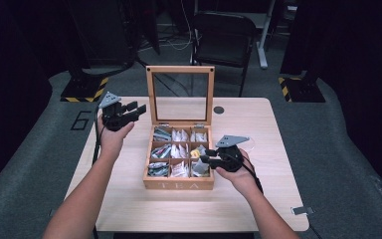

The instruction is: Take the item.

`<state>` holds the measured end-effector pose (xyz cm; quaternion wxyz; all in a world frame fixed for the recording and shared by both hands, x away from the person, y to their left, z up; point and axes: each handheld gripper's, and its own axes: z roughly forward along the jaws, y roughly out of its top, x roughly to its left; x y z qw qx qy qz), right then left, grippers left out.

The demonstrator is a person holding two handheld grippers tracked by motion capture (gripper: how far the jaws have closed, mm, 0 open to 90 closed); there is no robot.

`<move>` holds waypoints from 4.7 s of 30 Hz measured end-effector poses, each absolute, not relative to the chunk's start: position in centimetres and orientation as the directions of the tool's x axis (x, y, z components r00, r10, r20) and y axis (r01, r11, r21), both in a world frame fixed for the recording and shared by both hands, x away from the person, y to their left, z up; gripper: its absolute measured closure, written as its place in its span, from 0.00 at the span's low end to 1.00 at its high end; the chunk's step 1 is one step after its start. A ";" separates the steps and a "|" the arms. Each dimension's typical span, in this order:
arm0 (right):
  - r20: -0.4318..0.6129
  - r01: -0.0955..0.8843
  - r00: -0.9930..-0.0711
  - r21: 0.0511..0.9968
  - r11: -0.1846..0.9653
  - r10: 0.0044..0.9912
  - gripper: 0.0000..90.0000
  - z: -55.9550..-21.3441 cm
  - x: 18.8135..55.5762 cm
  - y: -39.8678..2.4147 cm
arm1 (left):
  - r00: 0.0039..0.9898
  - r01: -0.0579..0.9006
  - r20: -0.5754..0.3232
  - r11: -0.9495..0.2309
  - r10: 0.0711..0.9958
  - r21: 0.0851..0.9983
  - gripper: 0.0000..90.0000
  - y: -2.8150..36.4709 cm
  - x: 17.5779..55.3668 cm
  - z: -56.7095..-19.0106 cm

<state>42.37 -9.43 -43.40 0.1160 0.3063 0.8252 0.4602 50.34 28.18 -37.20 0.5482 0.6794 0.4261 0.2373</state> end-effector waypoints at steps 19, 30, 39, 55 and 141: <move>0.129 0.441 -0.792 0.796 0.413 0.597 0.80 -45.8 43.0 -9.3 | 0.525 0.318 -0.145 -0.035 0.839 0.947 0.60 28.2 50.3 -37.2; 0.150 0.438 -0.804 0.803 0.404 0.575 0.96 -45.6 42.9 -9.2 | 0.520 0.316 -0.147 -0.029 0.841 0.948 0.60 28.3 50.2 -37.1; 0.132 0.400 -0.821 0.827 0.394 0.555 1.00 -44.8 42.3 -8.9 | 0.517 0.311 -0.141 -0.032 0.844 0.950 0.60 28.4 50.3 -37.1; 0.128 0.372 -0.831 0.852 0.369 0.541 1.00 -42.1 41.9 -9.2 | 0.517 0.310 -0.140 -0.033 0.844 0.950 0.60 28.0 50.4 -37.1; 0.014 0.381 -0.606 0.883 0.275 0.796 1.00 -34.3 45.6 -21.3 | 0.502 0.305 -0.138 -0.026 0.854 0.952 0.60 28.7 50.1 -36.8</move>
